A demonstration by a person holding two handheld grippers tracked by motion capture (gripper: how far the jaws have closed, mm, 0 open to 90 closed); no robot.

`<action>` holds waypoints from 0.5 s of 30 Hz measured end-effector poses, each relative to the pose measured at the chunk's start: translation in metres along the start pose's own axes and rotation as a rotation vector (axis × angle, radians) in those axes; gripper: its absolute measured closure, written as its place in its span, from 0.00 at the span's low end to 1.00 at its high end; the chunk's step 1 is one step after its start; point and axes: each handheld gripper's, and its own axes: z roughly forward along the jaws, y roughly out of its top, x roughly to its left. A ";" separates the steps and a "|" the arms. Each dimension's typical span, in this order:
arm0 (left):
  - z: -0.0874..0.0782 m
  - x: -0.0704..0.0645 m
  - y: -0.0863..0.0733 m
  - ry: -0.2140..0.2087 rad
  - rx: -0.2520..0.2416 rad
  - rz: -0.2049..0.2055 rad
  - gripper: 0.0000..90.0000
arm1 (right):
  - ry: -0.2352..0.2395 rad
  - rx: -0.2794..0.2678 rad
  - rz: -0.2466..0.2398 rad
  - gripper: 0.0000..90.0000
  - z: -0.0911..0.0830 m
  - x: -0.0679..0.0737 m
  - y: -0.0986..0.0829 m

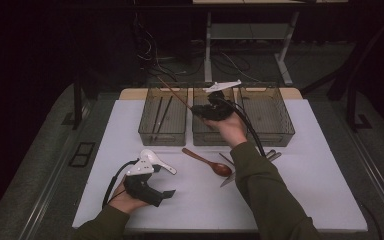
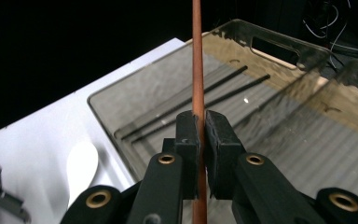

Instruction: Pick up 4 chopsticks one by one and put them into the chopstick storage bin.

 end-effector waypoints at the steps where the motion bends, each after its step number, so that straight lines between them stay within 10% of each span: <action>1: 0.000 0.000 0.000 0.003 0.006 0.004 0.00 | -0.001 0.002 -0.002 0.93 0.004 0.001 0.003; 15: -0.001 -0.001 0.000 -0.003 -0.001 0.007 0.00 | -0.002 0.011 0.021 0.93 0.059 0.016 0.020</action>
